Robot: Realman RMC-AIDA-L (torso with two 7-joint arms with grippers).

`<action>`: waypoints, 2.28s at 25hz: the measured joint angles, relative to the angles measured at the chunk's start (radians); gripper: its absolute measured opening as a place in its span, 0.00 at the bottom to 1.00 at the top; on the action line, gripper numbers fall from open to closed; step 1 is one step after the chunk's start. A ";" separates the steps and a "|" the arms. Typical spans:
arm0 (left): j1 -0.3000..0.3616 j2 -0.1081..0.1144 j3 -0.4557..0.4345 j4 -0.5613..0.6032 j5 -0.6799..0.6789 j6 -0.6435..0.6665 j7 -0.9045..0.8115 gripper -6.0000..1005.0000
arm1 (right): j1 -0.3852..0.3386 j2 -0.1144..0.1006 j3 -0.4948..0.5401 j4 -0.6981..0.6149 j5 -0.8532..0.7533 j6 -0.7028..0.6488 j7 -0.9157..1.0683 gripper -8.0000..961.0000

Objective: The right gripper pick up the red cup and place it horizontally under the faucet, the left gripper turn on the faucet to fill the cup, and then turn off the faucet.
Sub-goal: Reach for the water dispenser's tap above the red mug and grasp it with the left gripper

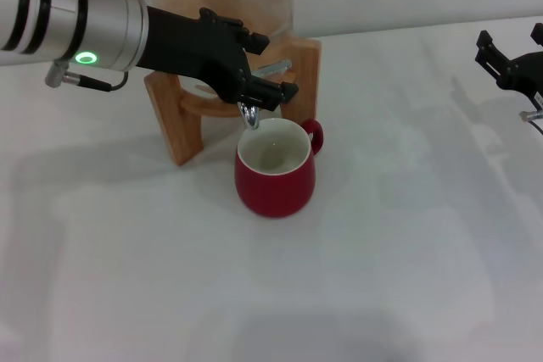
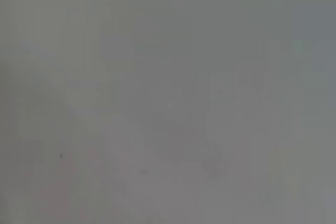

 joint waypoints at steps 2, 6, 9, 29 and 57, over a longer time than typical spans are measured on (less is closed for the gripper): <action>-0.002 0.000 0.001 -0.004 0.000 0.001 0.000 0.83 | 0.000 0.000 0.000 0.000 0.000 0.000 0.000 0.91; -0.003 -0.001 0.011 -0.005 0.000 0.002 -0.002 0.83 | 0.000 0.002 0.000 0.000 0.000 0.001 0.000 0.91; -0.004 -0.001 0.024 -0.004 -0.001 0.002 -0.004 0.83 | 0.000 0.002 -0.001 0.000 0.000 0.001 0.000 0.91; -0.022 -0.003 0.052 0.004 0.000 0.001 -0.004 0.83 | -0.001 0.000 -0.008 -0.001 0.000 -0.007 0.001 0.91; -0.049 -0.001 0.064 0.027 0.051 -0.002 -0.024 0.83 | -0.002 -0.003 -0.002 -0.001 0.000 -0.011 0.001 0.91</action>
